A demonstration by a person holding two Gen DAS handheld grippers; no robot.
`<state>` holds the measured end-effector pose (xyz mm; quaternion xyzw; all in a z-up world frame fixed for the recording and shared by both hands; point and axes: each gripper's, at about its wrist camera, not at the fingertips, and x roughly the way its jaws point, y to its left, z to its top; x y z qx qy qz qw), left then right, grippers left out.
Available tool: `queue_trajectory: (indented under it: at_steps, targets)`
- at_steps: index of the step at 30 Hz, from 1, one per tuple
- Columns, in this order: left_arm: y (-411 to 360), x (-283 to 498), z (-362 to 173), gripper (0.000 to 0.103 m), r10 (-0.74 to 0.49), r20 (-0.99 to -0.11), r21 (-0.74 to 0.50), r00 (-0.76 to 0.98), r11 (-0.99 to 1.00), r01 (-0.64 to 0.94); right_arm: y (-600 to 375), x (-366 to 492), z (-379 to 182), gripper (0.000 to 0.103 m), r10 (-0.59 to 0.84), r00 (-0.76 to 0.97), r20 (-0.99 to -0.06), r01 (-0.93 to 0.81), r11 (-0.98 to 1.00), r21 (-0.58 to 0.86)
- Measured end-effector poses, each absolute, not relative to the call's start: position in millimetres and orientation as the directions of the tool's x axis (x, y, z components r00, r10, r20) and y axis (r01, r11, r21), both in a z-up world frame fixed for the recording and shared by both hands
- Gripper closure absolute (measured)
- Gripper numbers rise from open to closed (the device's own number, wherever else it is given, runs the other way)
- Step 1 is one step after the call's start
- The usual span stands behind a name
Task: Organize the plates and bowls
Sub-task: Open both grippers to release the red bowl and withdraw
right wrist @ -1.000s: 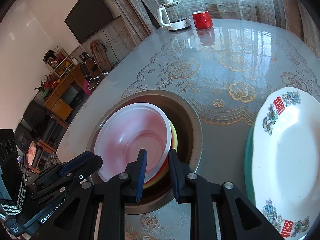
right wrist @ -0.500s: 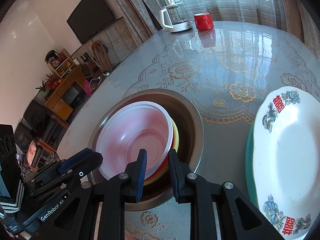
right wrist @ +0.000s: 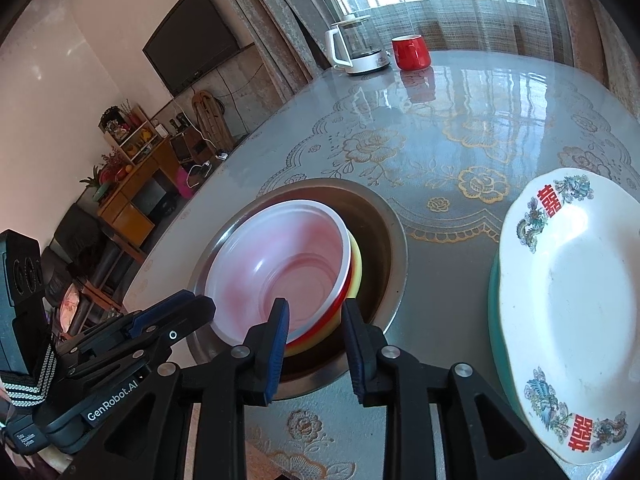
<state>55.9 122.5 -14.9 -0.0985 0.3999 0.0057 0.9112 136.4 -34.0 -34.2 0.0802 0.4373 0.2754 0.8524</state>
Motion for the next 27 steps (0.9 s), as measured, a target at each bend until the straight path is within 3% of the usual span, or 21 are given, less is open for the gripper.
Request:
queue_trajectory:
  at_steps: [10, 14, 20, 27]
  targets:
    - [122, 50, -12, 0.078, -0.054, -0.724, -0.17, 0.688, 0.98, -0.101, -50, 129, -31, 0.075, 0.56, 0.485, -0.671, -0.383, 0.826, 0.413]
    - [128, 49, -10, 0.069, -0.063, -0.715, -0.196, 0.696, 0.974, -0.114, -55, 130, -31, 0.073, 0.568, 0.485, -0.666, -0.371, 0.822, 0.431]
    - [141, 47, -7, 0.064, -0.021, -0.695, -0.181, 0.719, 0.973, -0.146, -67, 130, -36, 0.067, 0.551, 0.485, -0.68, -0.33, 0.835, 0.441]
    - [164, 47, -15, 0.062, 0.046, -0.699, -0.154, 0.714, 0.965, -0.213, -62, 124, -39, 0.071, 0.489, 0.524, -0.697, -0.355, 0.87, 0.343]
